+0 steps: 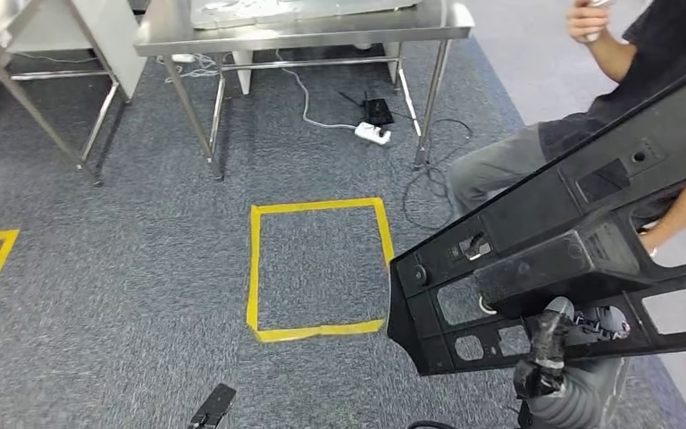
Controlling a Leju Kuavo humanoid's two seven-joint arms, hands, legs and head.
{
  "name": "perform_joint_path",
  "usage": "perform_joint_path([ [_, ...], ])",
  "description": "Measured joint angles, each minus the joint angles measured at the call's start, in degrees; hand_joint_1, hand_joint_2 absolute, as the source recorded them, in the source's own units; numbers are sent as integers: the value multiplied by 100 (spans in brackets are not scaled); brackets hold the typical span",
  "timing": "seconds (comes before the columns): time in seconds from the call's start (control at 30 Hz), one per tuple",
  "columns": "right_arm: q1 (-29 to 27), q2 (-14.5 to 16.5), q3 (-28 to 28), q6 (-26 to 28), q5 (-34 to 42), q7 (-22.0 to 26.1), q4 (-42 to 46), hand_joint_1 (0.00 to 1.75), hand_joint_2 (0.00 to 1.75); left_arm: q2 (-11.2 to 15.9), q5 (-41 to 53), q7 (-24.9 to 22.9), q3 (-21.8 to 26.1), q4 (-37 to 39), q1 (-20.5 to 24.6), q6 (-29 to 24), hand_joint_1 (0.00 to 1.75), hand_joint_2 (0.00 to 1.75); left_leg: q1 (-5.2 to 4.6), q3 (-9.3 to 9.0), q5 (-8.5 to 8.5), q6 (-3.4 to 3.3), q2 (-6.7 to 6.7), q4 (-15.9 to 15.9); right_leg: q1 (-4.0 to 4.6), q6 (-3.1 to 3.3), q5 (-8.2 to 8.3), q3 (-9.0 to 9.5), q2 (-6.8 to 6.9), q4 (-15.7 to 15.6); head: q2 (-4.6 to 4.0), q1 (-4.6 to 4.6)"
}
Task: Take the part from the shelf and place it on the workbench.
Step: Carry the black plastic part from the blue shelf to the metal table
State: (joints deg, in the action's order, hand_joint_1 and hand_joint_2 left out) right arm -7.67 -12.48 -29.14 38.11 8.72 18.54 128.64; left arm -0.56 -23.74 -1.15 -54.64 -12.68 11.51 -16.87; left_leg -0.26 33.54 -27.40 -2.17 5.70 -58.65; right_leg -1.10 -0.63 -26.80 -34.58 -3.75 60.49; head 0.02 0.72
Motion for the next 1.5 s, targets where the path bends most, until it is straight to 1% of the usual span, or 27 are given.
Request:
perform_joint_path([
  [0.07, 2, -1, 0, 1, 1, -4, -1, 175, 175, 8, 0, -1, 0, 0, -10, -4, 0, 175, 18, 42, -2, 58, 95, -9, 2, 48, -16, 18, 35, -24, 0, 2],
  [0.1, 5, -1, 0, -1, 5, -3, -1, 175, 175, 15, 1, -3, 0, 0, -24, -4, 0, 175, 21, 54, -20, 89, 55, -32, 1, 80, -14, 38, 78, -45, 0, 2],
  [0.17, 6, -1, 0, -7, 41, 7, -1, 175, 175, 24, 4, -4, 0, 0, -32, -3, 0, 175, 22, 187, -169, 162, -187, -301, -17, 140, -16, 88, 165, -86, 0, 40],
  [0.23, -3, -1, 0, -15, 97, 27, -1, 175, 175, 17, 8, -2, 1, 0, -12, -2, 0, 175, 51, 536, -446, 231, -447, -936, -5, 177, -39, 118, 248, -95, 0, 76],
  [0.3, -8, -1, 0, -19, 152, 52, -1, 175, 175, 13, 9, -3, 1, 0, -11, -2, 0, 175, 82, 856, -564, 267, -517, -1463, 2, 193, -70, 145, 313, -93, 0, 77],
  [0.33, -10, 0, 0, -19, 173, 65, -1, 175, 175, 12, 9, -5, 2, 0, -19, -2, 0, 175, 87, 892, -481, 271, -527, -1478, 2, 191, -89, 167, 333, -92, 0, 79],
  [0.37, -11, 0, 0, -20, 186, 77, -1, 175, 175, 12, 9, -7, 2, 0, -27, -2, 0, 175, 88, 814, -304, 261, -531, -1280, 3, 184, -110, 197, 345, -92, 0, 79],
  [0.4, -12, 0, 0, -25, 195, 92, -1, 175, 175, 12, 9, -7, 2, 0, -30, -2, 0, 175, 84, 646, -75, 237, -533, -916, 4, 174, -132, 233, 355, -92, 0, 79],
  [0.47, -11, 0, 0, -42, 212, 126, -1, 175, 175, 13, 10, -5, 2, 0, -10, -2, 0, 175, 51, 313, 175, 167, -545, -243, 11, 139, -171, 278, 373, -98, 0, 75],
  [0.5, -11, 0, 1, -52, 229, 139, -1, 175, 175, 13, 12, -5, 2, 0, 3, 1, 0, 175, 27, 222, 200, 135, -547, -59, 11, 111, -183, 284, 380, -103, 0, 72],
  [0.57, -10, 0, 2, -67, 261, 154, -1, 175, 175, 13, 15, -4, 2, 0, 16, 6, 0, 175, -9, 186, 157, 85, -538, 21, 4, 46, -194, 292, 388, -133, 0, 73],
  [0.63, -11, -1, 5, -83, 278, 161, 1, 175, 175, 8, 19, 0, 2, 0, 4, 15, 0, 175, 22, 103, 169, 34, -536, 111, 11, -19, -235, 314, 394, -119, 0, 65],
  [0.7, -8, -2, 13, -91, 287, 172, 1, 175, 175, 3, 22, 10, 2, 0, 5, 24, 0, 175, 56, -1, 176, -15, -544, 207, 23, -59, -437, 143, 391, 266, 0, 44],
  [0.77, -14, -1, 21, -91, 297, 185, 0, 175, 175, 4, 25, 19, 2, 0, 15, 29, 0, 175, 48, -33, 138, -56, -545, 202, 15, -76, -728, -274, 385, 1012, 0, 32],
  [0.8, -19, -1, 26, -91, 302, 188, 0, 175, 175, 5, 24, 20, 2, 0, 15, 31, 0, 175, 46, -39, 115, -66, -540, 185, 8, -84, -791, -462, 385, 1300, 0, 33],
  [0.83, -24, 0, 31, -91, 305, 190, -1, 175, 175, 6, 25, 21, 2, 0, 12, 32, 0, 175, 45, -50, 87, -67, -531, 162, 0, -92, -743, -562, 386, 1404, 0, 32],
  [0.87, -25, 0, 34, -91, 307, 191, -1, 175, 175, 4, 25, 21, 2, 0, 5, 34, 0, 175, 49, -66, 53, -59, -519, 134, -10, -98, -583, -549, 386, 1288, 0, 33],
  [0.93, -24, 0, 40, -91, 308, 194, -2, 175, 175, -1, 26, 22, 2, 0, -9, 39, 0, 175, 60, -99, -32, -15, -491, 57, -28, -100, -170, -284, 381, 638, 0, 31],
  [0.97, -23, 0, 41, -92, 309, 197, -3, 175, 175, -3, 27, 22, 2, 0, -8, 41, 0, 175, 49, -95, -79, 21, -478, 0, -27, -86, -51, -152, 372, 333, 0, 31],
  [1.03, -25, -1, 42, -97, 314, 200, -5, 175, 175, -3, 26, 23, 2, 0, 2, 41, 0, 175, 30, -61, -127, 91, -459, -61, -11, -28, -36, -54, 353, 97, 0, 37],
  [1.17, -33, 1, 45, -103, 331, 205, -5, 175, 175, 4, 25, 23, 2, 0, 9, 40, 0, 175, 38, 11, -246, 183, -476, -214, -31, 105, -46, -24, 358, 65, 0, 60],
  [1.23, -31, 2, 46, -104, 334, 205, -5, 175, 175, 3, 26, 23, 2, 0, 14, 41, 0, 175, 52, 290, -504, 242, -512, -766, -40, 148, -66, 6, 373, 55, 0, 87],
  [1.3, -31, 2, 46, -104, 345, 205, -6, 175, 175, -2, 26, 22, 2, 0, 13, 41, 0, 175, 69, 712, -717, 269, -532, -1466, -23, 172, -88, 16, 378, 56, 0, 95],
  [1.33, -32, 2, 46, -104, 353, 205, -7, 175, 175, -2, 25, 21, 2, 0, 6, 41, 0, 175, 71, 838, -691, 263, -535, -1622, -12, 179, -100, 28, 375, 56, 0, 96],
  [1.37, -33, 2, 46, -105, 362, 207, -8, 175, 175, -2, 25, 20, 2, 0, 0, 41, 0, 175, 68, 855, -555, 242, -536, -1561, 1, 183, -114, 49, 370, 56, 0, 96],
  [1.43, -33, 2, 46, -107, 375, 216, -8, 175, 175, 0, 25, 19, 2, 0, -2, 40, 0, 175, 38, 598, -114, 149, -537, -897, 21, 181, -150, 114, 362, 51, 0, 95],
  [1.5, -32, 2, 48, -108, 383, 228, -8, 175, 175, 6, 25, 19, 2, 0, 21, 38, 0, 175, -13, 306, 107, 47, -545, -270, 35, 149, -180, 158, 366, 32, 0, 84],
])
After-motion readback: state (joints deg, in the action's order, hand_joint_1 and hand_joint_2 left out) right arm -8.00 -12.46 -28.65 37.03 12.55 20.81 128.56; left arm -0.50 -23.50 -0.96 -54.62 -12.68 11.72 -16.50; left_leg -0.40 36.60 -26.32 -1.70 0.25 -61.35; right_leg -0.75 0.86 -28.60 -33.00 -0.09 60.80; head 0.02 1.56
